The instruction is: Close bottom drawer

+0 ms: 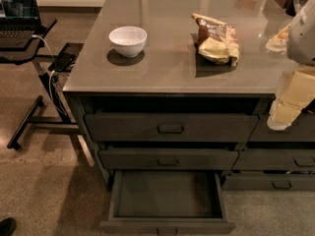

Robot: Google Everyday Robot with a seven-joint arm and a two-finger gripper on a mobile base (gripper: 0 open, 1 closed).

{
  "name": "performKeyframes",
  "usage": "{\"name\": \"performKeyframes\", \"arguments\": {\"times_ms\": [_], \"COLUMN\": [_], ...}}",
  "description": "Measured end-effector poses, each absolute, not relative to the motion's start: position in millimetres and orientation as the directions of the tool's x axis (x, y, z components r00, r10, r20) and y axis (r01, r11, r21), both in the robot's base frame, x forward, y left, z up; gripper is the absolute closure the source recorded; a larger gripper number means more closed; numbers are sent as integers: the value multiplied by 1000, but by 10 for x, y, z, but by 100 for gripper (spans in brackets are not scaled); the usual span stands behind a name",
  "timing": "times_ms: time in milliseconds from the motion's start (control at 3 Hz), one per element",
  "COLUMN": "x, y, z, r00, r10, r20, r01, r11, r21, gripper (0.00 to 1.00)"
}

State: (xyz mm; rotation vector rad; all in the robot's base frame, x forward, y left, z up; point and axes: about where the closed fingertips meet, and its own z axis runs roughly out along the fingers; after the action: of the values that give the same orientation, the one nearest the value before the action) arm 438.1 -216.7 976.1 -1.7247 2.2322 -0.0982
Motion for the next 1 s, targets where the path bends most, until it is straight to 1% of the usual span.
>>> {"name": "performKeyframes", "arguments": {"times_ms": [333,667,1000], "x": [4375,4344,4153], "y": [-2178,-2222,-2226], "z": [9758,9464,8797], "r00": [-225,-234,-219], "r10": [-952,-950,-951], "r20": [-206,-205,-217], "r01": [-930,-940,-962], "r11": [273,275,248], "r21": [-247,-200,-116], "gripper": [0,0,18]}}
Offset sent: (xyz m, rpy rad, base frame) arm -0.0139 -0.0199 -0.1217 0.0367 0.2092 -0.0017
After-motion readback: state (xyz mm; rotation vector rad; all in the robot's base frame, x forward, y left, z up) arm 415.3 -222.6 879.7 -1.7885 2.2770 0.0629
